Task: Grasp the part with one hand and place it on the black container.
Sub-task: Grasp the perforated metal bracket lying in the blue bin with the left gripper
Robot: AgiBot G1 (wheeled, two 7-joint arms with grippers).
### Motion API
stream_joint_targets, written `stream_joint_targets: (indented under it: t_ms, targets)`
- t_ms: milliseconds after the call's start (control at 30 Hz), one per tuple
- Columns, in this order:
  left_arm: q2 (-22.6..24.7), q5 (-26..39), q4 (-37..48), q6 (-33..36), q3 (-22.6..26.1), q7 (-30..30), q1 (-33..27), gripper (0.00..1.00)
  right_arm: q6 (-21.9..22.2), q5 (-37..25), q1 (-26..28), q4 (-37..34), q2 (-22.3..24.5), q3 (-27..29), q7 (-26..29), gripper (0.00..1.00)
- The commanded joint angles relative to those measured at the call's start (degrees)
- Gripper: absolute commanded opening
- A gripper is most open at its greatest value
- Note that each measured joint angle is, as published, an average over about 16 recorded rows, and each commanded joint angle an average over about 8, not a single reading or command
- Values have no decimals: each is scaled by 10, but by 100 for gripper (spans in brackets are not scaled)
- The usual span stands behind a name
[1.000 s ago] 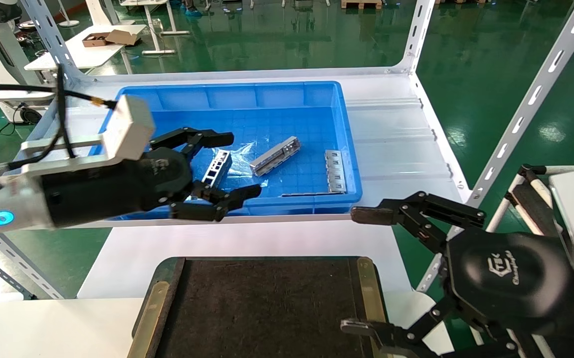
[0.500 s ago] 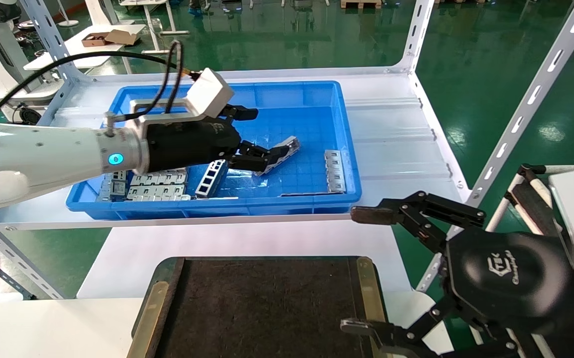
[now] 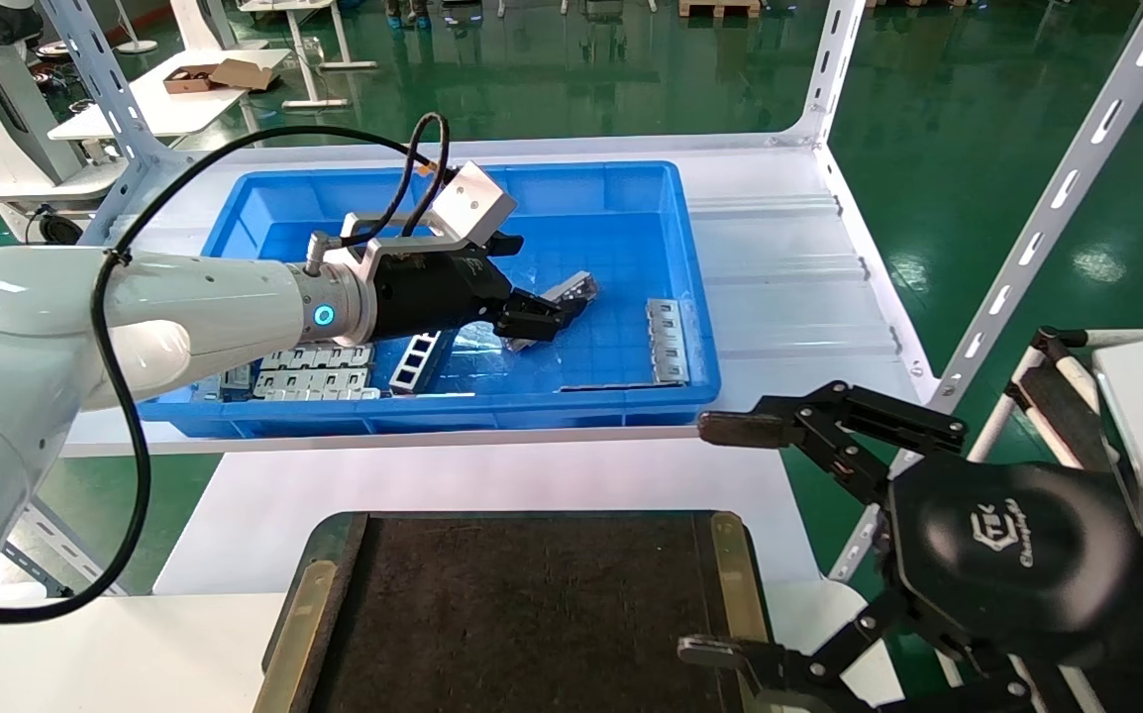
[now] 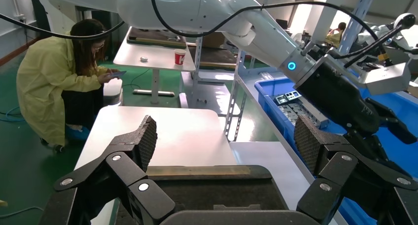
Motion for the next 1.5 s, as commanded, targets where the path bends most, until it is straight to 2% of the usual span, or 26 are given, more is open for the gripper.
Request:
stream_joint_targets:
  t_ms: [33,100,133,367,400,433,1500]
  targets:
    - [7,-1,18,-7,0,8,-4,100,0,0,0,0,0,0,0,100]
    - [9,-2,23,-13,3,10,-2,100,0,0,0,0,0,0,0,99]
    - [10,-2,25,-16,4,10,-1,97,0,0,0,0,0,0,0,93]
    - [13,-5,25,-38,18,-2,8,11,0,0,0,0,0,0,0,9]
    - [13,-5,25,-42,20,-5,10,2,0,0,0,0,0,0,0,2]
    - [13,-6,24,-45,22,-8,11,0,0,0,0,0,0,0,0,0]
    - [10,-35,27,-83,71,-40,31,0,0,0,0,0,0,-1,0,0]
